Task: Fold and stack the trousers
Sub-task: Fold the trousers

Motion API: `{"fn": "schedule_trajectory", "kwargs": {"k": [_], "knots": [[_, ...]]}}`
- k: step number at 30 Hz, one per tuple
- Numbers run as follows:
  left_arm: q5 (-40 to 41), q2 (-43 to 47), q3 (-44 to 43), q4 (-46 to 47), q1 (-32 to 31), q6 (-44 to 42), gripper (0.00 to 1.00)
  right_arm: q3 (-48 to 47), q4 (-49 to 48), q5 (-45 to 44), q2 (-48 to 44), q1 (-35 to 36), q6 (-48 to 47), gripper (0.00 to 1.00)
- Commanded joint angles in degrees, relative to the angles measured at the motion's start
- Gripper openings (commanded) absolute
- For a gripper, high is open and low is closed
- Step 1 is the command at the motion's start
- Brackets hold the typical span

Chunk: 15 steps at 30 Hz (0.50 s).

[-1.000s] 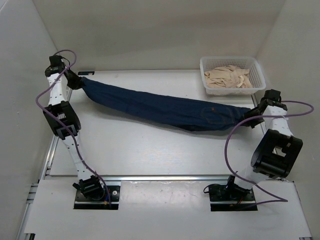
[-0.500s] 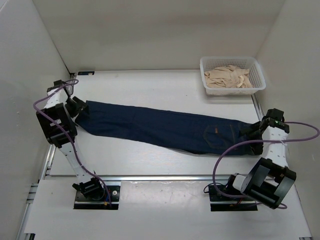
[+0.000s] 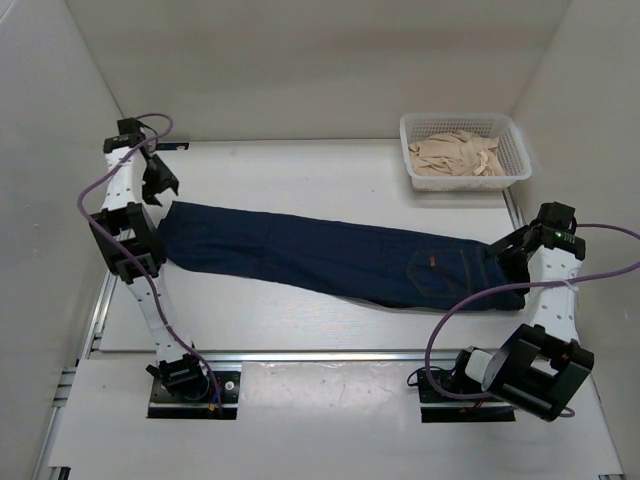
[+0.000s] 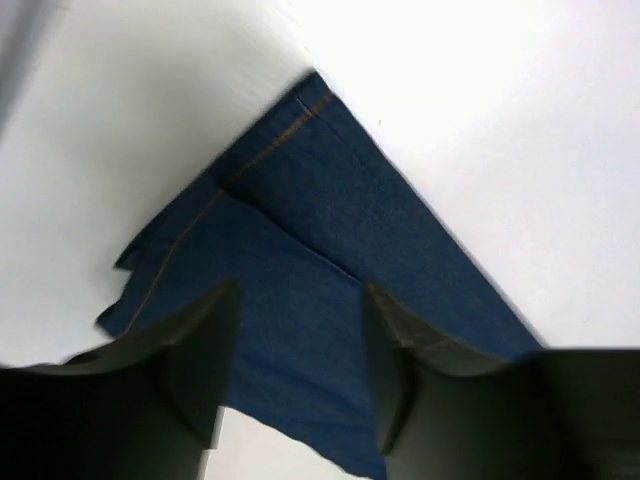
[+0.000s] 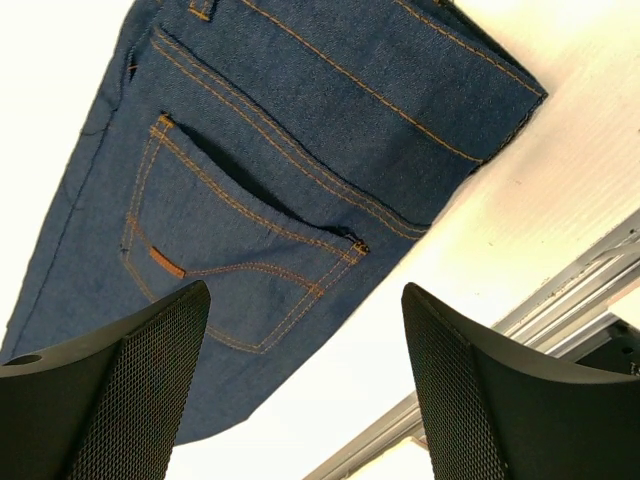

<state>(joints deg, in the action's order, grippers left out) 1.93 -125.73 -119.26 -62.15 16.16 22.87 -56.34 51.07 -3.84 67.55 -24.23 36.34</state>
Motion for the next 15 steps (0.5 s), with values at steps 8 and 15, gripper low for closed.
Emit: {"fn": "schedule_trajectory", "kwargs": {"k": [8, 15], "knots": [[4.4, -7.4, 1.7, -2.7, -3.3, 0.2, 0.65, -4.3, -1.3, 0.4, 5.3, 1.2, -2.5, 0.82], [6.8, -10.4, -0.6, -3.9, -5.2, 1.3, 0.52, -4.8, -1.8, 0.9, 7.0, 1.7, -2.5, 0.82]]}}
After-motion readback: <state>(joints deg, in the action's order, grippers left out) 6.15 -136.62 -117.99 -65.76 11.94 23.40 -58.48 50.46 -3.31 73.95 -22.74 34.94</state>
